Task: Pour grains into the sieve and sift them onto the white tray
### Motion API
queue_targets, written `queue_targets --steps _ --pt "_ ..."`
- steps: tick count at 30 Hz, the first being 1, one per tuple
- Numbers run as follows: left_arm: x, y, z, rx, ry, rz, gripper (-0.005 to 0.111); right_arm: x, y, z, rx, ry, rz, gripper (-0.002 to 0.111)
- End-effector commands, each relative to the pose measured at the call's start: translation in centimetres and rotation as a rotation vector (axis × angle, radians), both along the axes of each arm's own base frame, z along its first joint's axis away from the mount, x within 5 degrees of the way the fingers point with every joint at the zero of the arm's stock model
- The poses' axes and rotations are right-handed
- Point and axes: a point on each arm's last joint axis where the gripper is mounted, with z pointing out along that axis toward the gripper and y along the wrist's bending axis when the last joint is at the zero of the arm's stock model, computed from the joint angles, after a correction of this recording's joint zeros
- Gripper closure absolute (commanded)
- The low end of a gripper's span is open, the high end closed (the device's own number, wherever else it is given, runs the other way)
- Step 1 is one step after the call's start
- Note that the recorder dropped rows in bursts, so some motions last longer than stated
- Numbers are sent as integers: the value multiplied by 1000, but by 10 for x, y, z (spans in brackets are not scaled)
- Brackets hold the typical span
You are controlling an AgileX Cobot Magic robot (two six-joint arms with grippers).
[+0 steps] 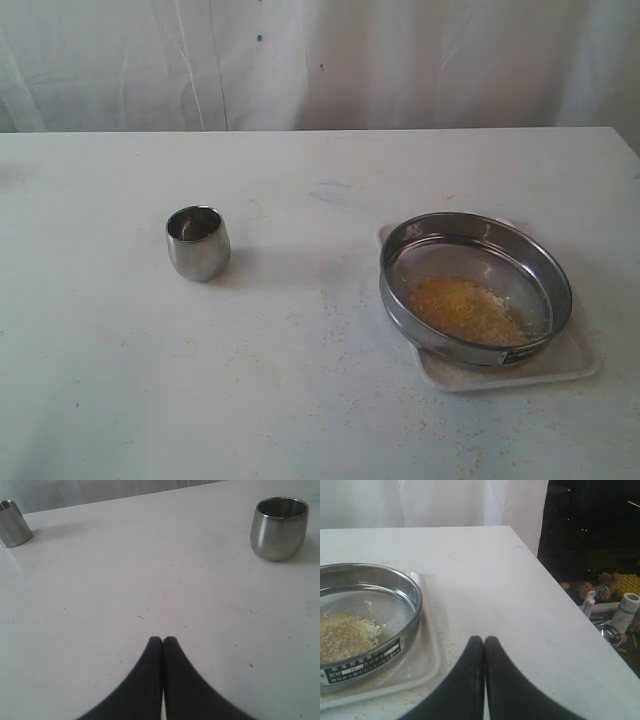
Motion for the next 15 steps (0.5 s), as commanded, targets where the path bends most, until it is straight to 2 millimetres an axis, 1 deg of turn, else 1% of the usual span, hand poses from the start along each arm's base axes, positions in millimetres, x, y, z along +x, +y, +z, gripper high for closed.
queue_targets --steps 1,3,4,5,7,9,12,15 --pt "0 -1 -1 -17 1 -4 107 0 0 3 -51 -21 9 108" --pt "0 -1 -1 -17 1 -4 107 1 0 7 -125 -51 28 108" --pt "0 -1 -1 -17 1 -4 107 2 1 9 -129 -80 36 108" --pt "0 -1 -1 -17 1 -4 107 2 2 11 -98 -108 39 108" --pt "0 -1 -1 -17 1 -4 107 3 5 16 66 -184 42 108" --pt "0 -1 -1 -17 1 -4 107 3 7 23 179 -286 55 108" --pt "0 -1 -1 -17 1 -4 107 0 10 46 262 -541 118 108" --pt "0 -1 -1 -17 1 -4 107 -13 15 72 358 -863 238 108"
